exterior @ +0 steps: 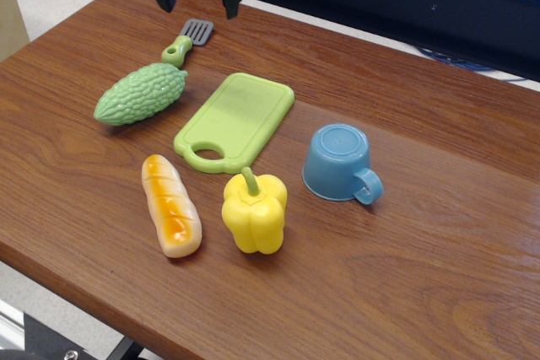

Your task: Put spatula on cutting board

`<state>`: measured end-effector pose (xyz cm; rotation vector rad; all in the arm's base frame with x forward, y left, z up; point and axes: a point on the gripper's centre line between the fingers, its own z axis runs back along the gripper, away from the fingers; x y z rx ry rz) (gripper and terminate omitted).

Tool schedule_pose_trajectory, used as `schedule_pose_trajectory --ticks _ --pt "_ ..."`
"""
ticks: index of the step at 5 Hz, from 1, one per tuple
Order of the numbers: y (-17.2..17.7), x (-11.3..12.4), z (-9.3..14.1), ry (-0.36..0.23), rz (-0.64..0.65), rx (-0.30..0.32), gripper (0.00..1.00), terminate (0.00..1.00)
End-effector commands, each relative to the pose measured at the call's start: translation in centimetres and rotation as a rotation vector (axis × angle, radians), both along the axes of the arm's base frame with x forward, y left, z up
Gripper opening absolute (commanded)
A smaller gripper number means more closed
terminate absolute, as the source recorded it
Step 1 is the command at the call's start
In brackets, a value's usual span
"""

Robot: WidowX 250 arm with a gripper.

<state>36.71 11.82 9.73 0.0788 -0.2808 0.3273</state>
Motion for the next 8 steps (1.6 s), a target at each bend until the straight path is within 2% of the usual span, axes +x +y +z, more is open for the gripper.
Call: schedule_pose_trajectory --ticks 1,2,4,6,7,8 --pt "3.1 3.2 0.5 -0.078 0.073 0.055 1.00 0.00" --pt "4.5 3.7 -0.4 -0.101 0.099 0.076 1.00 0.00" --pt "6.1 4.8 -2.8 -0.090 0.114 0.108 1.00 0.00" --pt "6.0 6.7 -3.6 -0.078 0.098 0.091 1.00 0.00" --pt "5.7 6.0 -4.5 -0.081 0.064 0.083 1.00 0.00" --pt "6.0 4.8 -4.4 -0.086 0.038 0.067 1.00 0.00"
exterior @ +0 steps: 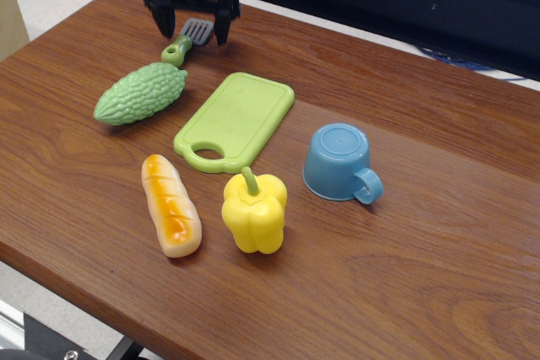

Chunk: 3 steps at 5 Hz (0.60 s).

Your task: Put spatula on cutting board

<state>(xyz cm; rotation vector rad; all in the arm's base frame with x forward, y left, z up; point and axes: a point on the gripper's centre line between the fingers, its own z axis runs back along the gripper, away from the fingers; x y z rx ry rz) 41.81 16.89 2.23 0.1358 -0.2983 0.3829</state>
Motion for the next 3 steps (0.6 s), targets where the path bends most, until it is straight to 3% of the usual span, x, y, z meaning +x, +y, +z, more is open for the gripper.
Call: schedule_pose_trajectory --ticks 1,2,3 --pt "1.2 -2.1 2.9 -0.071 -0.052 0.010 1.00 0.00" --pt "1.4 -2.5 2.3 -0.068 -0.043 0.026 1.00 0.00" --pt "1.4 -2.7 1.9 -0.079 -0.026 0.038 0.00 0.00"
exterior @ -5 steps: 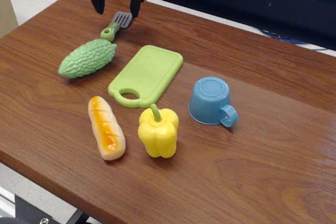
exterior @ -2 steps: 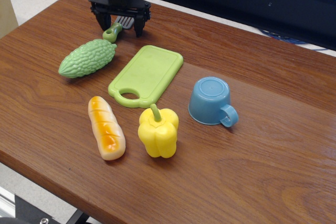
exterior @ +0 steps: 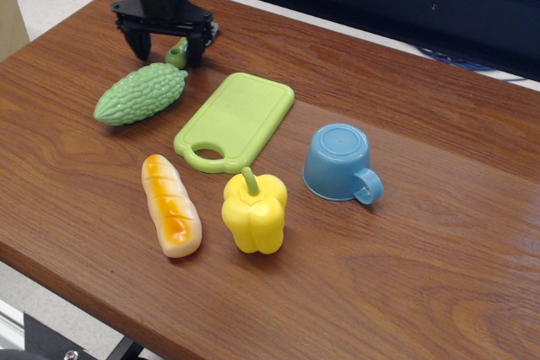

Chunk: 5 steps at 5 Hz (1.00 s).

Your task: Put spatula on cutting board

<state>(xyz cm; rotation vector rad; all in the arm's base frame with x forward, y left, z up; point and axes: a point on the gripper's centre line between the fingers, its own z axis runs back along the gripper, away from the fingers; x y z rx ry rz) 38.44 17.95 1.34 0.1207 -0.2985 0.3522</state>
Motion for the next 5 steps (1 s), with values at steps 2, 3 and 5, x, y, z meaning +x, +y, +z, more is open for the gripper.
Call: schedule_pose_trajectory --ticks 2,3,5 --pt "0.2 1.3 2.3 -0.079 0.033 0.047 0.00 0.00" --pt "-0.1 1.6 3.3 -0.123 0.070 0.029 0.00 0.00" --pt "-1.9 3.6 8.3 -0.242 0.205 -0.027 0.00 0.00"
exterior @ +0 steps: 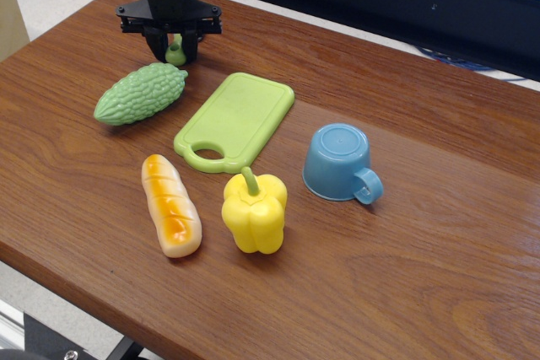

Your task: Put spatula on cutting board

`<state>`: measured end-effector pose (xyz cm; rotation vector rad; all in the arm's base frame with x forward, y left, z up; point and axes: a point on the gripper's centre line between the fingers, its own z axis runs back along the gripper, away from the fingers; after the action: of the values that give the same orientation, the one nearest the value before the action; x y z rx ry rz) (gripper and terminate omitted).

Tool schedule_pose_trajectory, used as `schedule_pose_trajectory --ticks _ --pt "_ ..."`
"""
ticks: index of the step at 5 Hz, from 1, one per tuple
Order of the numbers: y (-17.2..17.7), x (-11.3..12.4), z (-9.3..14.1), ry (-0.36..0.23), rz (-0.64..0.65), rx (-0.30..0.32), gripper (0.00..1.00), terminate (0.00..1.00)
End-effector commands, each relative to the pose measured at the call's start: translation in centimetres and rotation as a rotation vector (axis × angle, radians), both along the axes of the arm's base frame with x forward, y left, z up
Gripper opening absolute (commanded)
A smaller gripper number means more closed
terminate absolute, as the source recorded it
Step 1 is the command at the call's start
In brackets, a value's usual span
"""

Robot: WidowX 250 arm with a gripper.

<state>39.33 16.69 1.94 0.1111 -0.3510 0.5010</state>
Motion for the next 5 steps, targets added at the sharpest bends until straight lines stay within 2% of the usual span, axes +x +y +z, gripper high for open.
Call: schedule_pose_trajectory --ticks 1,2,3,4,5 --pt "-2.2 2.5 9.7 -0.214 0.054 -0.032 0.00 0.00" --pt "-4.1 1.0 10.8 -0.178 0.030 -0.077 0.00 0.00" --pt "-5.7 -2.0 10.1 -0.143 -0.046 -0.058 0.00 0.00" --pt "-6.5 -4.8 8.9 -0.118 -0.117 -0.014 0.00 0.00" --pt "-6.0 -7.2 7.1 -0.099 -0.167 0.011 0.00 0.00"
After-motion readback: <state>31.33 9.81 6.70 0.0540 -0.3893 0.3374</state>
